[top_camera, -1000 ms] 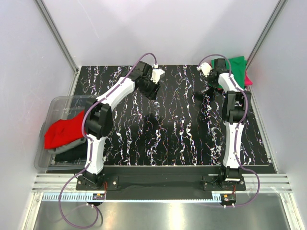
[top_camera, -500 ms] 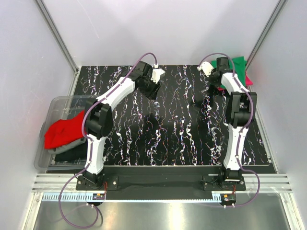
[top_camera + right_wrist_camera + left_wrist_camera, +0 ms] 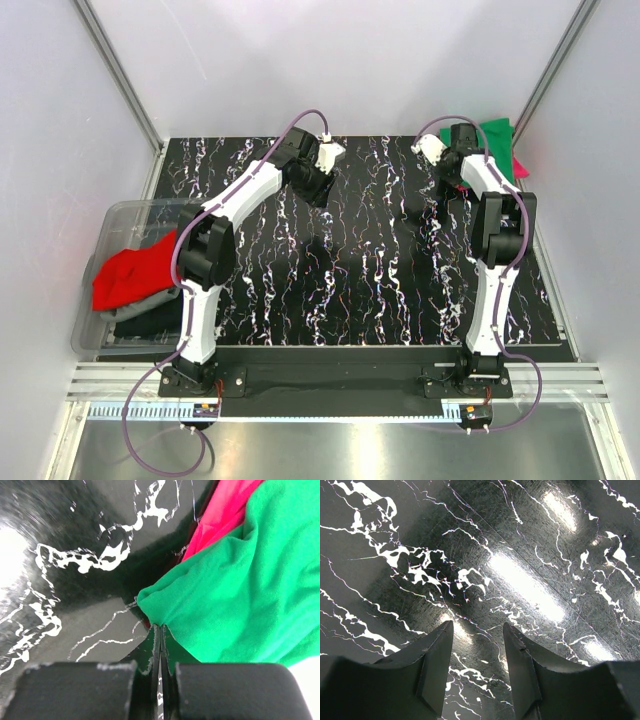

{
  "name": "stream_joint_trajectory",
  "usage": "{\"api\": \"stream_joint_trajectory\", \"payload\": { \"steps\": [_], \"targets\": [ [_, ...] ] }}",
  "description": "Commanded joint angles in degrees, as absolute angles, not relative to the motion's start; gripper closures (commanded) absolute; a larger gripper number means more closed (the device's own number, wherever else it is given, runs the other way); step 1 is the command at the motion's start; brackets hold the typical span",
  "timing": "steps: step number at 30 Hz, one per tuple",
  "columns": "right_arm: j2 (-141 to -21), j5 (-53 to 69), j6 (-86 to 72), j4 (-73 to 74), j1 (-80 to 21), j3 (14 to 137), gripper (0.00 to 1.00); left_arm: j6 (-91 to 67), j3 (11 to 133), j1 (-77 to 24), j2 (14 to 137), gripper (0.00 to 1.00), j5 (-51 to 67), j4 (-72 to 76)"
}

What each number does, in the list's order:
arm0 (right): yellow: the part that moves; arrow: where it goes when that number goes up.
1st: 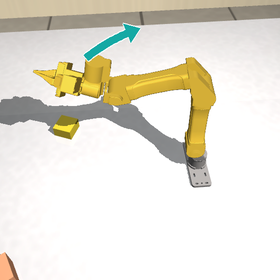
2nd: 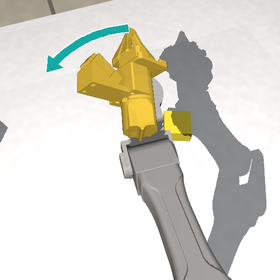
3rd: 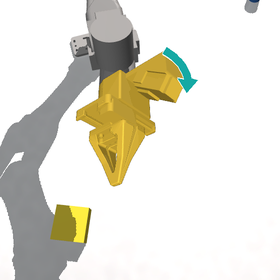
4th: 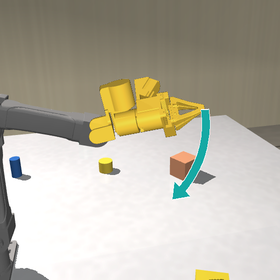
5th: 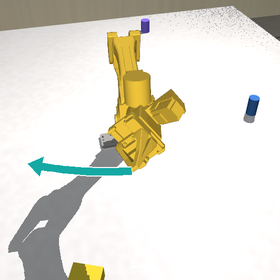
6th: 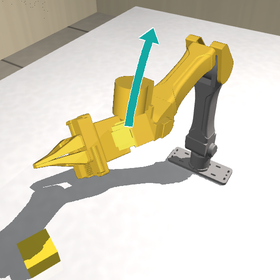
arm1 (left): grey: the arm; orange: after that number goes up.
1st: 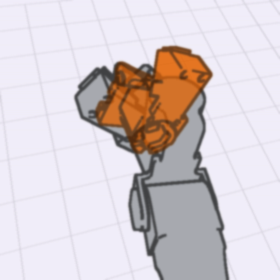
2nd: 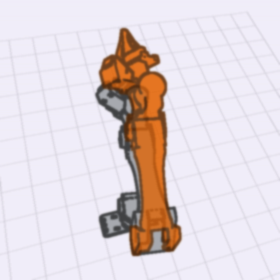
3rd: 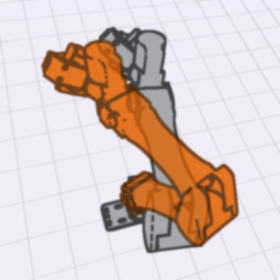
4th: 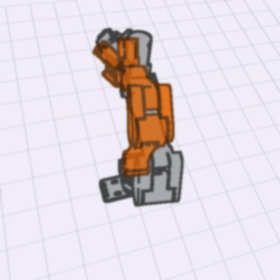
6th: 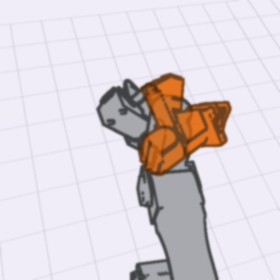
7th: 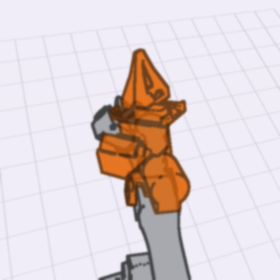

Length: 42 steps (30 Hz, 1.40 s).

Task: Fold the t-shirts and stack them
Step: Neatly place the folded tshirt to the corner

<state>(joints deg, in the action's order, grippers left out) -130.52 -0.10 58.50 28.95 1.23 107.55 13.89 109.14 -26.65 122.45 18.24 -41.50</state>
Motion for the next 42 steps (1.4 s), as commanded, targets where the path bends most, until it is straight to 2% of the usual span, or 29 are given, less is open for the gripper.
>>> {"api": "stream_joint_trajectory", "payload": {
  "steps": [1, 17, 23, 34, 42],
  "targets": [
    [-126.12, -4.39, 59.59, 27.25, 1.67, 107.23, 1.0, 13.62, 111.36, -26.89, 122.17, 0.5, 19.34, -40.25],
    [-125.69, -10.64, 57.3, 25.05, 3.6, 109.95, 1.0, 13.54, 111.53, -26.81, 121.91, 0.5, 19.78, -40.25],
    [-123.22, -9.93, 59.41, 25.31, 3.52, 106.27, 1.0, 13.18, 111.8, -26.81, 122.43, 0.51, 20.39, -40.25],
    [-126.74, -10.81, 58.1, 26.36, 2.9, 101.34, 1.0, 12.83, 111.36, -26.89, 122.17, 0.5, 21.18, -40.25],
    [-124.46, -7.47, 55.73, 29.27, -1.75, 98.62, 1.0, 13.01, 110.92, -26.89, 121.82, 0.5, 20.83, -40.34]
  ]
}}
